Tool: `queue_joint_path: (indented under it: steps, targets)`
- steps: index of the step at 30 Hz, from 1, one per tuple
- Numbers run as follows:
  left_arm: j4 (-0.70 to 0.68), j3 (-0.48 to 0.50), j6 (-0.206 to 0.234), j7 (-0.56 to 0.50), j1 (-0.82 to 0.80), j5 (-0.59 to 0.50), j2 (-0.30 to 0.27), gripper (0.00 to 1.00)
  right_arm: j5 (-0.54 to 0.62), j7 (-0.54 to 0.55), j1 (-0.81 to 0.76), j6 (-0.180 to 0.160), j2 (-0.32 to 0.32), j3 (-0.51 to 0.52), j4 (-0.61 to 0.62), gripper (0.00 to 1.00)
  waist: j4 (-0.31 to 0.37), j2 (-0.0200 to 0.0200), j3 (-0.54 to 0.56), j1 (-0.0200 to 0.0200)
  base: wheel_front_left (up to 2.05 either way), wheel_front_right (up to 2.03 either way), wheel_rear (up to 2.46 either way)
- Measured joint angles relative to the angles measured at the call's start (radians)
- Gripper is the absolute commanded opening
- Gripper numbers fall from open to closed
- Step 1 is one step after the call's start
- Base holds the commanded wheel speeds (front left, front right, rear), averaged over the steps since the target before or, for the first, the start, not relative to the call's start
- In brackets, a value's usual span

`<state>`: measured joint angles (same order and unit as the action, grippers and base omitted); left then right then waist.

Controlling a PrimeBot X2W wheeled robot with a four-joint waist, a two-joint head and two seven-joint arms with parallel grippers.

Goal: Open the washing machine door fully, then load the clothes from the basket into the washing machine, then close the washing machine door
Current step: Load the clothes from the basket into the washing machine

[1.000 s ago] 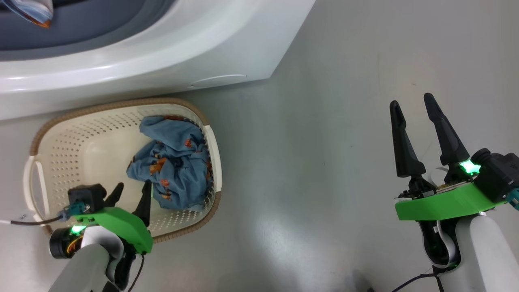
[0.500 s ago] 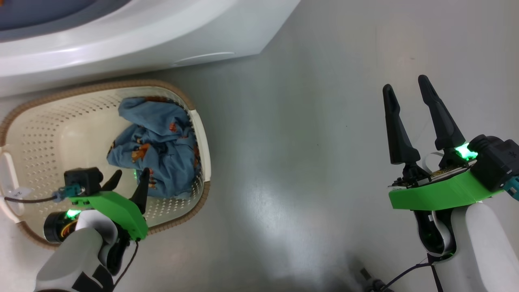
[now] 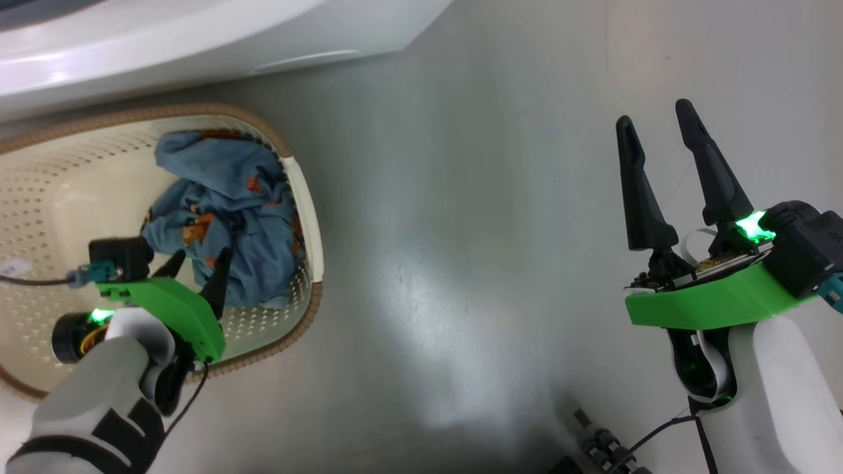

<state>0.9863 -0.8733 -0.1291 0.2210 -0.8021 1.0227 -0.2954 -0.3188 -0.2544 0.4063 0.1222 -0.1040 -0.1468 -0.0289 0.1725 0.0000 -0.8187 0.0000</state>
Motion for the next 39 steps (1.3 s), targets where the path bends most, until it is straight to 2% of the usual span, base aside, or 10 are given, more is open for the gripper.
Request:
queue_joint_path:
  steps: [7,22,24,26,39]
  targets:
    - [-0.045,-0.119,0.0,-0.029,-0.036,0.103,-0.033,1.0,0.001,0.0,0.02,0.0,0.001,-0.01,0.002,1.0,0.016,0.0,-0.031,0.0,0.0,0.0,0.0]
    - [-0.117,-0.294,0.0,-0.026,-0.099,0.258,-0.064,1.0,0.001,0.0,0.03,0.0,0.003,-0.017,0.005,1.0,0.023,0.0,-0.058,0.0,0.0,0.0,0.0]
    - [-0.116,-0.312,0.0,-0.018,-0.109,0.271,-0.064,0.39,0.001,0.0,0.035,0.0,0.002,-0.017,0.01,1.0,0.024,0.0,-0.061,0.0,0.0,0.0,0.0]
    - [-0.116,-0.329,0.0,-0.017,-0.114,0.286,-0.064,0.0,0.001,0.0,0.035,0.0,0.002,-0.016,0.01,1.0,0.025,0.0,-0.062,0.0,0.0,0.0,0.0]
    - [-0.116,-0.375,0.0,0.01,-0.126,0.384,-0.061,0.0,0.009,0.0,0.035,0.0,-0.001,-0.011,0.01,1.0,0.012,0.0,-0.034,0.0,0.0,0.0,0.0]
